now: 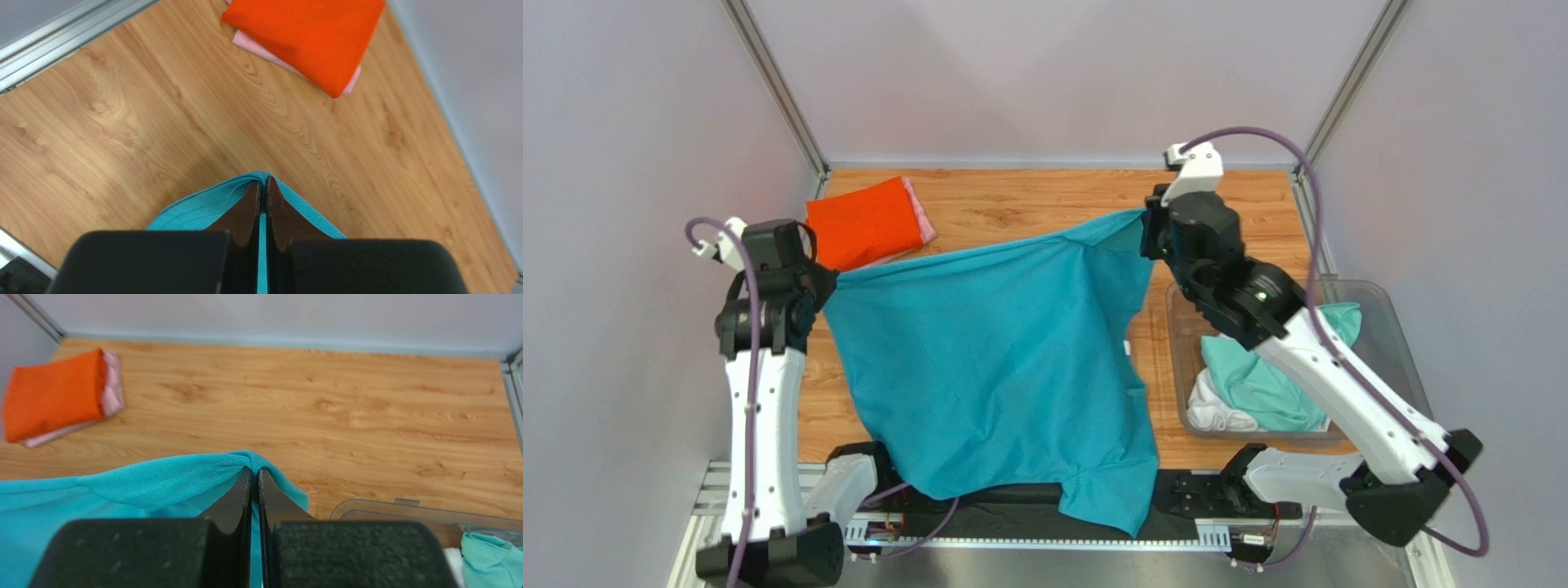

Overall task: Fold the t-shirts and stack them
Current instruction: Flatten the tshirt out, then fold the tshirt

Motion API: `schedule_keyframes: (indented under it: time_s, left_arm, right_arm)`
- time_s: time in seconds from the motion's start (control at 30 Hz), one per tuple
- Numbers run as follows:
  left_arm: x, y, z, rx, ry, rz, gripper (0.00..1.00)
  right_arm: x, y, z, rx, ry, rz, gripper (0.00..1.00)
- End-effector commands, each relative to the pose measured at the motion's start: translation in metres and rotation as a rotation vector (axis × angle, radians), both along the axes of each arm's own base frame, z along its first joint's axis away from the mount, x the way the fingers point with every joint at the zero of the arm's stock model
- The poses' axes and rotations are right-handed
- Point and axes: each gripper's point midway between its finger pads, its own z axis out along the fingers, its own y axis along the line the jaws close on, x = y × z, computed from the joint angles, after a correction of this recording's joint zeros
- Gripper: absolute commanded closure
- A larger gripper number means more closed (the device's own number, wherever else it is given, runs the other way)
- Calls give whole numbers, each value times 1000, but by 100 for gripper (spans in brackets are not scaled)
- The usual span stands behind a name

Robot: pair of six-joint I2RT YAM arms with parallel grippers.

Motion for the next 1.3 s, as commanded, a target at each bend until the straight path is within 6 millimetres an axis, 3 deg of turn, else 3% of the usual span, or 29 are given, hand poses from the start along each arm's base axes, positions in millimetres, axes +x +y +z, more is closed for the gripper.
schedule_keyframes:
  time_s: [0.0,0.03,0.13,0.4,0.43,0.47,0.5,0.53,0.6,0.67,0.77,0.87,0.97,1.0,1.07,1.1,1.17,1.27]
  left_arm:
    - [49,11,-13,6,-46,31,100]
    - [67,14,-29,9,0,22,100]
    - [95,19,-64,-1,100,27,100]
    - [175,28,-100,39,138,-48,100]
    - [183,30,-116,39,173,-50,100]
    - [192,32,-112,46,162,-52,100]
    - [197,32,-117,49,174,-60,100]
    - [203,33,-131,47,207,-68,100]
    - [214,32,-132,47,205,-84,100]
    - [221,31,-143,40,223,-98,100]
    - [223,27,-157,16,241,-113,100]
    - [218,25,-163,2,244,-111,100]
    - [207,22,-163,-9,235,-109,100]
    - [201,21,-162,-7,226,-110,100]
    - [192,19,-163,-8,227,-109,100]
    - [184,18,-166,-11,229,-112,100]
    - [177,16,-161,-11,206,-111,100]
    - [157,13,-175,-19,232,-107,100]
  right_arm:
    - [30,15,-6,63,-32,6,100]
    - [45,23,-25,32,9,2,100]
    - [81,24,-58,-7,78,-34,100]
    - [162,32,-126,10,221,-17,100]
    - [169,33,-130,12,229,-13,100]
    - [178,36,-149,0,260,-14,100]
    - [187,38,-145,9,253,-8,100]
    - [194,39,-161,-2,279,-10,100]
    - [206,40,-160,8,275,-5,100]
    - [215,38,-173,3,294,-8,100]
    - [220,38,-179,11,309,3,100]
    - [212,44,-181,21,326,43,100]
    - [198,49,-185,26,354,107,100]
    - [191,52,-179,19,345,138,100]
    - [174,57,-187,16,385,209,100]
    - [168,57,-180,11,377,228,100]
    - [153,54,-190,-9,413,248,100]
    - [135,44,-190,-44,426,247,100]
